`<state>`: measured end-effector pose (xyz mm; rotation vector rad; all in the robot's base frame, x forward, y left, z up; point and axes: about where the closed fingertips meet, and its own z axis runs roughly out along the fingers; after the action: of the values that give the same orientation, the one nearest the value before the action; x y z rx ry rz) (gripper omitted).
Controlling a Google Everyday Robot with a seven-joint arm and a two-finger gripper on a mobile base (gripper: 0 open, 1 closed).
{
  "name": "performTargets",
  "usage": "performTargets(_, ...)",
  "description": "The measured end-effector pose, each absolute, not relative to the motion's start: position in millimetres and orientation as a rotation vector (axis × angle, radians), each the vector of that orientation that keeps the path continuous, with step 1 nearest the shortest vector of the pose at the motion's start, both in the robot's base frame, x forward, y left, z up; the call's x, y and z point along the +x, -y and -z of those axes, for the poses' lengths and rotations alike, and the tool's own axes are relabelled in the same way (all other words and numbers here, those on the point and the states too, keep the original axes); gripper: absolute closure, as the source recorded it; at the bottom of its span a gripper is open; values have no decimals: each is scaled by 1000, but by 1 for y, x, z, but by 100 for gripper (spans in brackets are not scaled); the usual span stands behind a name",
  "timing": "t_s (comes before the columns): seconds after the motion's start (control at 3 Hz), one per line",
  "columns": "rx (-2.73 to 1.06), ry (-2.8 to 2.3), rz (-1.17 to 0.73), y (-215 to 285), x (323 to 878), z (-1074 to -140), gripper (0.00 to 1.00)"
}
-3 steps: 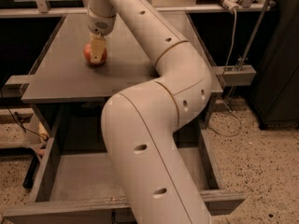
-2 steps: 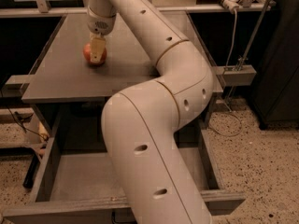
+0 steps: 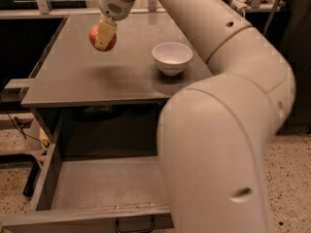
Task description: Place apple into top drawer
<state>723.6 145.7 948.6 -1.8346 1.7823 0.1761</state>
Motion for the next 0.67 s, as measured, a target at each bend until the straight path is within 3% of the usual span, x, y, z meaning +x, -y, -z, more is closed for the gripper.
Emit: performTargets(0.67,-1617,-1806,-236,-122,630,-996,100)
